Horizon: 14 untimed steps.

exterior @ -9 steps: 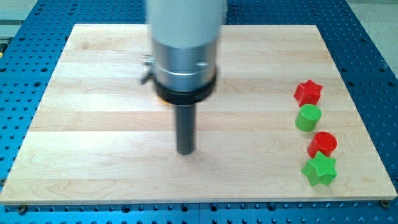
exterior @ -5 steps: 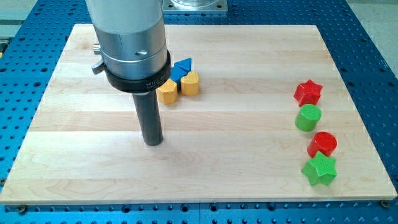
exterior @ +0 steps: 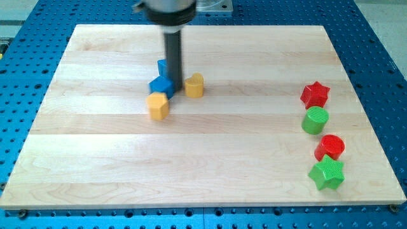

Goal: Place the yellow blocks below the cube

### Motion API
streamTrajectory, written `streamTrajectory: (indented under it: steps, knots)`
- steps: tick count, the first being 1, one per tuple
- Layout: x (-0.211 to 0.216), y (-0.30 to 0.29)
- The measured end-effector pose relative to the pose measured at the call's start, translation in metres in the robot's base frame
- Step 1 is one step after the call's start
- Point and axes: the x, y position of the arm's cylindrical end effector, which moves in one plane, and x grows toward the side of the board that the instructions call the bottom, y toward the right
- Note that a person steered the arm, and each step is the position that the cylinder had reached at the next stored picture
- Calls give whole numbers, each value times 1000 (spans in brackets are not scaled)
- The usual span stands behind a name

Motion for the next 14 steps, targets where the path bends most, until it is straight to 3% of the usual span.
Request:
streamTrajectory:
  steps: [1, 2, 3, 4, 5, 6, 7, 8, 10, 11, 12, 13, 14]
  knots:
    - [33, 41]
    - [39, 53]
    - [87, 34]
    - [137, -40]
    - [129, -74]
    - [86, -83]
    - [31, -29]
    - [23, -27]
    - [101, -54]
    - [113, -32]
    - [99, -10]
    - [117, 0]
    - [64, 114]
